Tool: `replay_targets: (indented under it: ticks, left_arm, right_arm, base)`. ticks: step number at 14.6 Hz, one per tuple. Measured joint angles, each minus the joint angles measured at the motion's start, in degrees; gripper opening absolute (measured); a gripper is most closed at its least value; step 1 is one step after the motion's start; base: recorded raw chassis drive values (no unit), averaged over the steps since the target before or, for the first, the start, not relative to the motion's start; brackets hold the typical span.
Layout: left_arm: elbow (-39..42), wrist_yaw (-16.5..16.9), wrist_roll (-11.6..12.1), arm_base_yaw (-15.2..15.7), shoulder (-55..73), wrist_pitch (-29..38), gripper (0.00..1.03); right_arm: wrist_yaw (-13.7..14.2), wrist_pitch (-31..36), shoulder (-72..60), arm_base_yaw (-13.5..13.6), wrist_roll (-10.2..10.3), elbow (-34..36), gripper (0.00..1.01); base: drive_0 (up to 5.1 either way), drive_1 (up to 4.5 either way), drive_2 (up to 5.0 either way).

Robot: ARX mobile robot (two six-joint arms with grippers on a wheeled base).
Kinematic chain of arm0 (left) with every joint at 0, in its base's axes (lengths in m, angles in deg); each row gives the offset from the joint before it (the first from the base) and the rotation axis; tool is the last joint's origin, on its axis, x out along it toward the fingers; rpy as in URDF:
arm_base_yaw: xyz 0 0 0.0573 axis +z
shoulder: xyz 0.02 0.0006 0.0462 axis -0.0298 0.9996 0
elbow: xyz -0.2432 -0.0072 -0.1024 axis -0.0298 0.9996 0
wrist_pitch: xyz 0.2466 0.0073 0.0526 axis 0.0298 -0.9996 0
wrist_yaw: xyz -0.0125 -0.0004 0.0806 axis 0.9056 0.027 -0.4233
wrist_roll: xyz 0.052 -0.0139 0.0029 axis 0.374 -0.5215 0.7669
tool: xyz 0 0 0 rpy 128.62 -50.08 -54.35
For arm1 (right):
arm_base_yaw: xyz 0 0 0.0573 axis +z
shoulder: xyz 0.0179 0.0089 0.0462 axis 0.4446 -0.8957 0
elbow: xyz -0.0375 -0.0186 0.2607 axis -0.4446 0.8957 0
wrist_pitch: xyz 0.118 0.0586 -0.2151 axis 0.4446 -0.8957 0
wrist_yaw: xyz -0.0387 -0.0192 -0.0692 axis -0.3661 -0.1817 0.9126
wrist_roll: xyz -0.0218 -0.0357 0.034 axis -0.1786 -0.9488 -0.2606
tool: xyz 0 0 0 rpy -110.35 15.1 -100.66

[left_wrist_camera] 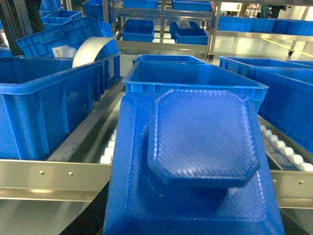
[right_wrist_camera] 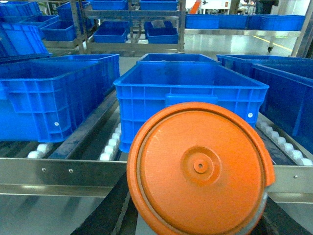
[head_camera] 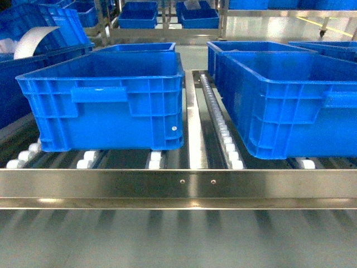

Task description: Sort blue parts and orange caps into right shelf containers

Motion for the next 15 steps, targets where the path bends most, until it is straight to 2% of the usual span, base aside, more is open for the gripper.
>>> replay_targets:
  ticks: [12,15]
  left_arm:
    - [0.00,-0.02,-0.02,0.00,0.00,0.07,0.42]
    - [0.00,-0.04,-0.02,0.00,0.00,0.15,0.42]
  right_arm:
    - [0.07,0.09,0.00,0.00,-0.02,0.00,0.43]
    - [0.04,0.15,0.00,0.00,-0.02,0.00,0.43]
  base:
    - [0.0,0.00,0.0]
    - [0.0,4.14,-4.1]
